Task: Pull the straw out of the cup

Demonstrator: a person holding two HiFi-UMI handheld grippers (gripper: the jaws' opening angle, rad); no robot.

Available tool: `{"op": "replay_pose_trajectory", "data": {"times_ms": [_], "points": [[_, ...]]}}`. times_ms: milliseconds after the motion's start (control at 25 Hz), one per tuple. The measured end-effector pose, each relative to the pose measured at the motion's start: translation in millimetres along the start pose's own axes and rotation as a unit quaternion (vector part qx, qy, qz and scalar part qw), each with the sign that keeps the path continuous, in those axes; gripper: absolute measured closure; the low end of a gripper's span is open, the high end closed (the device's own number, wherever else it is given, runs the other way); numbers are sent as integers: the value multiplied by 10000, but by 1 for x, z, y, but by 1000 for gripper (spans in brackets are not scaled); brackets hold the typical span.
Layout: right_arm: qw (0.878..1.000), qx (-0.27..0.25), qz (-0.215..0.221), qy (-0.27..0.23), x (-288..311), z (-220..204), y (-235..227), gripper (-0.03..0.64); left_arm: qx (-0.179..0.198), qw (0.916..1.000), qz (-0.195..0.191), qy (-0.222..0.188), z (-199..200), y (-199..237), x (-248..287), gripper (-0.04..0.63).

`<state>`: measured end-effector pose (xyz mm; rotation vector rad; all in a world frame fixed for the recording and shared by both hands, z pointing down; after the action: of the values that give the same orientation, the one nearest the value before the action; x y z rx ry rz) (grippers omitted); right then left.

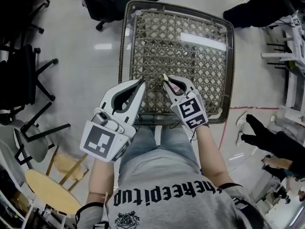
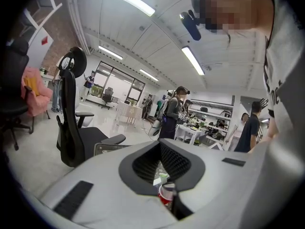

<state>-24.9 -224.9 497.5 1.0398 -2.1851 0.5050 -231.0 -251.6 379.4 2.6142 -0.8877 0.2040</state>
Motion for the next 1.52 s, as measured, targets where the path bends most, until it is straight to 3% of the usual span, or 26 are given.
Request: {"op": "replay_pose_trajectory", "data": {"times_ms": [160, 280, 800, 1120, 1280, 1520], "points": [[9998, 53, 31, -168, -7, 8, 0, 555, 65, 9998, -2, -163, 5, -2, 3, 569], [9995, 67, 41, -300, -16, 13, 1, 555, 67, 10000, -38, -29, 5, -9, 3, 569], [9958, 113, 39, -913, -71, 24, -7, 555, 220, 9995, -150, -179, 16, -53, 15, 569], [9868, 406, 55, -1569, -116, 27, -16, 557, 359, 9986, -229, -313, 21, -85, 22, 569], [9832, 375, 29, -1786, -135, 31, -19, 557, 391, 9987, -274, -155, 22, -100, 23, 569], [9787, 326, 71, -2026, -161, 27, -25, 557, 484, 9982, -272, -233, 26, -125, 31, 569]]}}
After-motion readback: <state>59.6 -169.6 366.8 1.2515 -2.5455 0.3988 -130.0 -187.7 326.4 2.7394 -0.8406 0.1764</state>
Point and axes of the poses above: the fingertips, and each gripper's own axes: x forward along the fingers, y to its left, z out of its top, the point moved 10 cm from there along -x, backward along the fingers, and after that the axes turned 4 degrees about z, right-handed, at the moved point
